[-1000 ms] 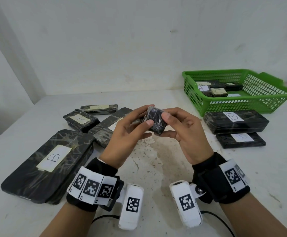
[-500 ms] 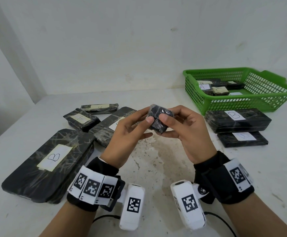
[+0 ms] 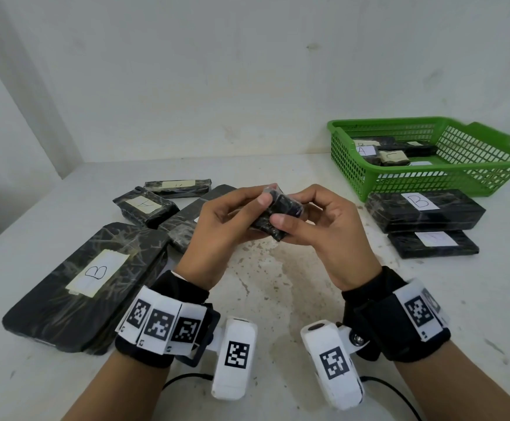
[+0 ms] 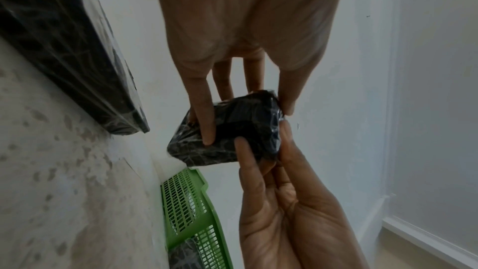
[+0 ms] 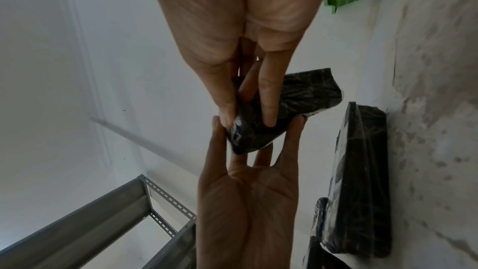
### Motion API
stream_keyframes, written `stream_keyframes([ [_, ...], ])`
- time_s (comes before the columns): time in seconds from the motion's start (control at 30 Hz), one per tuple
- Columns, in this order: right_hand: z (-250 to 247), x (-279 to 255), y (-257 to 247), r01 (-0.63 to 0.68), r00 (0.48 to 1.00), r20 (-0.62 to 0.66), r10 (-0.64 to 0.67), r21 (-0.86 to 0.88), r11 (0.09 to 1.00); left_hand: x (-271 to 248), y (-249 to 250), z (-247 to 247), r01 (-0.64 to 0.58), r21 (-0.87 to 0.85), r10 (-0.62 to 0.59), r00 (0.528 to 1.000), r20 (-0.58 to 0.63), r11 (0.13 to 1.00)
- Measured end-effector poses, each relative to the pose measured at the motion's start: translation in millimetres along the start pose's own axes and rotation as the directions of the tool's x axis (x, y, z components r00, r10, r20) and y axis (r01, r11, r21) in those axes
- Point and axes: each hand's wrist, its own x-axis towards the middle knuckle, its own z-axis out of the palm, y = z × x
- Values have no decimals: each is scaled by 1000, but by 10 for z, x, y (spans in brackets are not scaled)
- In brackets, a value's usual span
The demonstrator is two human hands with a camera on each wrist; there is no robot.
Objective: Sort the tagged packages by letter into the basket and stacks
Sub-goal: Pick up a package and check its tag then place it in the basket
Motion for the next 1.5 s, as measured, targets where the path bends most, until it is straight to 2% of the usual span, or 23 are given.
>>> stream_keyframes([
  [0.2, -38, 14, 25, -34, 997, 63, 40, -92, 995, -8, -17, 40, -11, 6, 11, 998, -69, 1000],
  [0.37, -23, 13, 48, -18, 999, 39, 26, -172, 985, 4, -15, 4, 21, -9, -21, 1000, -21, 1000],
  [0.57, -48, 24, 48, -35, 998, 57, 38, -57, 998, 4, -13, 9, 5, -15, -6, 1000, -26, 1000],
  [0.73, -55, 25, -23, -32, 997, 66, 35, -49, 998, 9, -4, -16, 28, -99, -28, 1000, -7, 995],
  [0.83, -63, 42, -72, -88, 996, 15, 88, -46, 995, 22, 11, -20, 4, -101, -5, 1000, -17, 995],
  [0.9, -85, 71, -64, -159, 986, -65, 156, -40, 987, 30, -3, -34, -7, -108, 5, 1000, -16, 994],
  [1.0, -116, 110, -26, -304, 936, -164, 311, 71, 950, 28, 1, -43, 10, -123, -5, 999, 42, 992],
  [1.07, -125, 122, 1, -351, 916, -162, 366, 113, 929, 22, 7, -50, 39, -121, -25, 993, 115, 992],
  [1.2, -129, 117, -12, -304, 935, -144, 323, 139, 943, 10, 6, -36, 84, -79, -65, 974, 215, 993],
  [1.37, -174, 115, -32, -179, 970, -164, 181, 22, 984, 15, -29, -42, 117, 41, -121, 987, 109, 992],
  [1.5, -171, 96, -27, -66, 992, -110, 62, -34, 997, 9, -15, -66, 98, 147, -109, 992, 69, 984],
])
